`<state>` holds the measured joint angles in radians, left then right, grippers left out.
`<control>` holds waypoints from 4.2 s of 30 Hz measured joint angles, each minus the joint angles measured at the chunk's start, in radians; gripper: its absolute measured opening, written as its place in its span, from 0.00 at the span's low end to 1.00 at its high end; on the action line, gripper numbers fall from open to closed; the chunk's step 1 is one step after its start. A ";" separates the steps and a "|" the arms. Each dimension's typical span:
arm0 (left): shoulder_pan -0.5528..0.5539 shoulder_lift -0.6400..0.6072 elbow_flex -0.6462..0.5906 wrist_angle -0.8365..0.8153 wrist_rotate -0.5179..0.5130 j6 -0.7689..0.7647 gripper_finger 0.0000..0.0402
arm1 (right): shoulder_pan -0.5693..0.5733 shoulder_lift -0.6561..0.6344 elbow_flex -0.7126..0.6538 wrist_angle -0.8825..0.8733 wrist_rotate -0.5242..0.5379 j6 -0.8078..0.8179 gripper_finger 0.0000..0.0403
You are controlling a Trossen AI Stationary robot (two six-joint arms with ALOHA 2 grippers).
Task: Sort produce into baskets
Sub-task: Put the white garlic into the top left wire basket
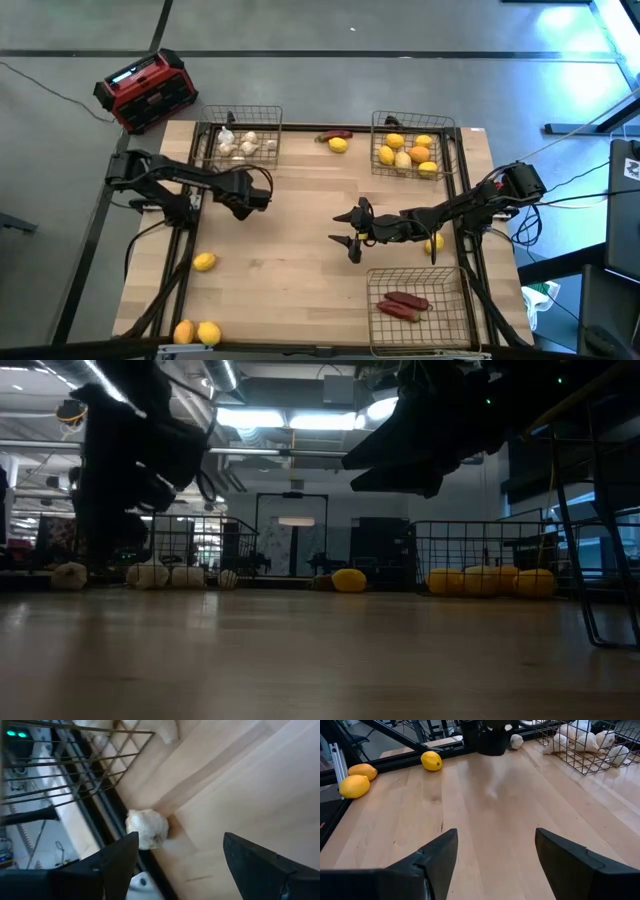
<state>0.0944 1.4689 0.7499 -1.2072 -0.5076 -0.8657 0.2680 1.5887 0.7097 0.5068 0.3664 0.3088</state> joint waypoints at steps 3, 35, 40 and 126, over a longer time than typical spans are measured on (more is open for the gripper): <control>0.000 0.000 -0.037 0.049 0.000 0.010 0.71 | 0.000 0.000 0.000 0.000 0.000 0.000 0.66; 0.246 0.000 -0.194 0.203 -0.059 -0.035 0.71 | 0.000 0.000 0.000 -0.006 0.008 0.002 0.66; 0.246 -0.001 -0.193 0.209 -0.028 -0.012 0.71 | 0.000 0.000 0.000 -0.006 0.008 0.001 0.66; 0.099 -0.165 -0.287 0.506 -0.008 -0.103 0.36 | -0.008 0.000 0.000 0.019 0.003 0.004 0.66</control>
<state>0.1934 1.3041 0.4625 -0.7016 -0.5153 -0.9686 0.2600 1.5887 0.7097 0.5255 0.3695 0.3130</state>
